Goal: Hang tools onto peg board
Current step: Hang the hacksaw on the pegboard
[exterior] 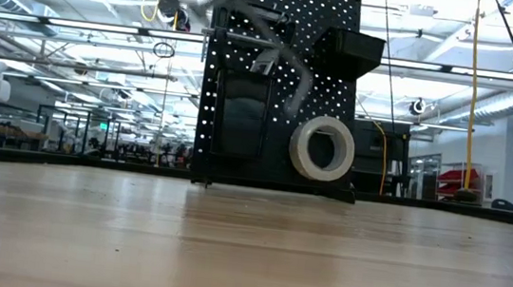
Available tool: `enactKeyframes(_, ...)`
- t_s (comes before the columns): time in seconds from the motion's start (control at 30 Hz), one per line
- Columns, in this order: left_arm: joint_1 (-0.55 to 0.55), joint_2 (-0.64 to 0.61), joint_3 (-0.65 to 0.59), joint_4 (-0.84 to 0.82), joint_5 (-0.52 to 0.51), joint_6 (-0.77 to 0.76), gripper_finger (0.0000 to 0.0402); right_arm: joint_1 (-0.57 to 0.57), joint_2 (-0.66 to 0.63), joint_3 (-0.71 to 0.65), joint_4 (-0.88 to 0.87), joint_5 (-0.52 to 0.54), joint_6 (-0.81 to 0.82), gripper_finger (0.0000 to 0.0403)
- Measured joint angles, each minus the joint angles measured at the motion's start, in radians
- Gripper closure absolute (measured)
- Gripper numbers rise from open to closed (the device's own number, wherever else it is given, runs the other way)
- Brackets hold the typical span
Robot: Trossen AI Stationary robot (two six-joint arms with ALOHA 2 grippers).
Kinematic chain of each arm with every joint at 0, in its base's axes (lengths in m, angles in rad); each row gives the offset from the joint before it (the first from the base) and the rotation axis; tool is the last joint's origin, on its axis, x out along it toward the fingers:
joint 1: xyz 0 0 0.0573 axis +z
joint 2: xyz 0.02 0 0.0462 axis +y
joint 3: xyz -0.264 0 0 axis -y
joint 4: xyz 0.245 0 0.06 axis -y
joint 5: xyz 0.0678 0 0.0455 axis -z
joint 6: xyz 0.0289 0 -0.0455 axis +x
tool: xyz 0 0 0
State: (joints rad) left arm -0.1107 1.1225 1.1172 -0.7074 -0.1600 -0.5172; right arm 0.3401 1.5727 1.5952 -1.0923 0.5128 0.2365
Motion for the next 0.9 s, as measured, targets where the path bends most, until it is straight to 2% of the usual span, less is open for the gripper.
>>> enactKeyframes(0.13, -0.019, -0.107, 0.0, 0.031, -0.083, 0.111, 0.0335, 0.044, -0.18, -0.249, 0.19, 0.092, 0.063, 0.0194)
enactKeyframes(0.23, -0.009, -0.157, 0.0, 0.104, -0.162, 0.208, 0.0335, 0.052, -0.288, -0.432, 0.365, 0.088, 0.075, 0.0194)
enactKeyframes(0.33, 0.019, -0.182, 0.0, 0.194, -0.162, 0.312, 0.0335, 0.042, -0.367, -0.559, 0.482, 0.082, 0.046, 0.0194)
enactKeyframes(0.53, 0.109, -0.196, -0.015, 0.267, -0.162, 0.468, 0.0335, 0.018, -0.46, -0.615, 0.489, 0.062, 0.081, 0.0195)
enactKeyframes(0.63, 0.149, -0.218, -0.07, 0.344, -0.095, 0.547, 0.0335, 0.021, -0.477, -0.615, 0.491, 0.061, 0.076, 0.0195)
enactKeyframes(0.8, 0.198, -0.311, -0.18, 0.508, 0.061, 0.557, 0.0335, 0.029, -0.476, -0.615, 0.477, 0.058, 0.082, 0.0195)
enactKeyframes(0.9, 0.228, -0.329, -0.223, 0.537, 0.077, 0.575, 0.0335, 0.029, -0.472, -0.615, 0.48, 0.057, 0.081, 0.0195)
